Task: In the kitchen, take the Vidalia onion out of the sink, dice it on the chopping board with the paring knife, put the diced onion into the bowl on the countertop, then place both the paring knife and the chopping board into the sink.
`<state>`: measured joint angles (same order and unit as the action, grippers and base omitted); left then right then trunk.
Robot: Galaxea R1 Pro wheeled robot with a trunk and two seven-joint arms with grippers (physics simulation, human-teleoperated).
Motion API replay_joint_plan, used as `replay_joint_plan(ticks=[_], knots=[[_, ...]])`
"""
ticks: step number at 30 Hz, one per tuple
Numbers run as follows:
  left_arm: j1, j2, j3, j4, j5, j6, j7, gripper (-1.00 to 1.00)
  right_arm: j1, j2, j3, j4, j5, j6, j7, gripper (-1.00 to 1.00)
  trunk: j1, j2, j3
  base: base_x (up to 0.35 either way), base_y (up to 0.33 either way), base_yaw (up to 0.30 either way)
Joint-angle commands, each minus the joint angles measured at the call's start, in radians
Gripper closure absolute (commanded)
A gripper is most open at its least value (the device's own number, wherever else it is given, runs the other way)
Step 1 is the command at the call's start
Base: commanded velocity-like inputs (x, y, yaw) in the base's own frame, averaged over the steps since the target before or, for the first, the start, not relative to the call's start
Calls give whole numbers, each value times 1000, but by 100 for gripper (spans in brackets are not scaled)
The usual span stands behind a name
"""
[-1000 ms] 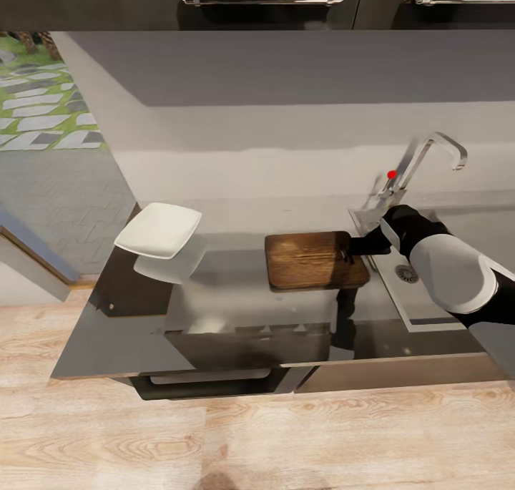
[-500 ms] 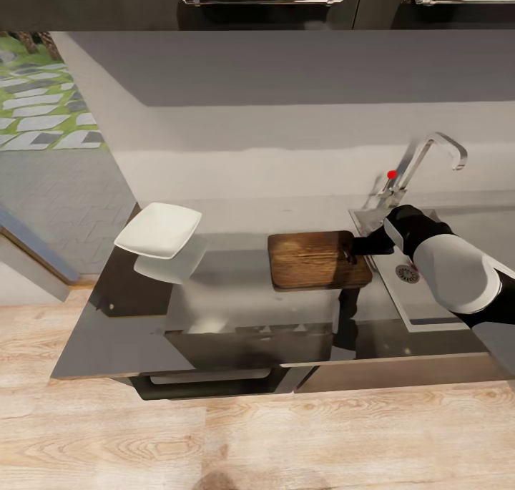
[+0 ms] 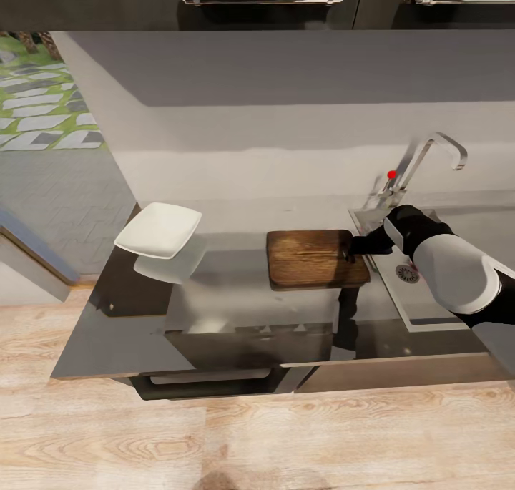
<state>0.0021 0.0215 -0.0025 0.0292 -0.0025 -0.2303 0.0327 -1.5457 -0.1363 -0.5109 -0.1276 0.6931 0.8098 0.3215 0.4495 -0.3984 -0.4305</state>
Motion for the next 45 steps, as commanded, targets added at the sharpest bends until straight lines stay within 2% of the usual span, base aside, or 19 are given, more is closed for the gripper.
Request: replay_joint_plan(ticks=[1,14,15,45], knots=[[-1,0,-1,2,-1,-6,3,-100,-1,1,-6,-1,9,3,7,100,1,-2,-1,0,0,0],[-1,0,-1,3,-1,-6,3,-100,-1,1,-6,-1,8,3,7,100,1,-2,-1,0,0,0],[-1,0,-1,3,-1,-6,3,-100,-1,1,-6,-1,8,3,7,-100,1,-2,-1,0,0,0],[-1,0,-1,3,-1,-6,3,-100,-1,3,-8,-12,7,6,8,-100,1,-2,-1,0,0,0]])
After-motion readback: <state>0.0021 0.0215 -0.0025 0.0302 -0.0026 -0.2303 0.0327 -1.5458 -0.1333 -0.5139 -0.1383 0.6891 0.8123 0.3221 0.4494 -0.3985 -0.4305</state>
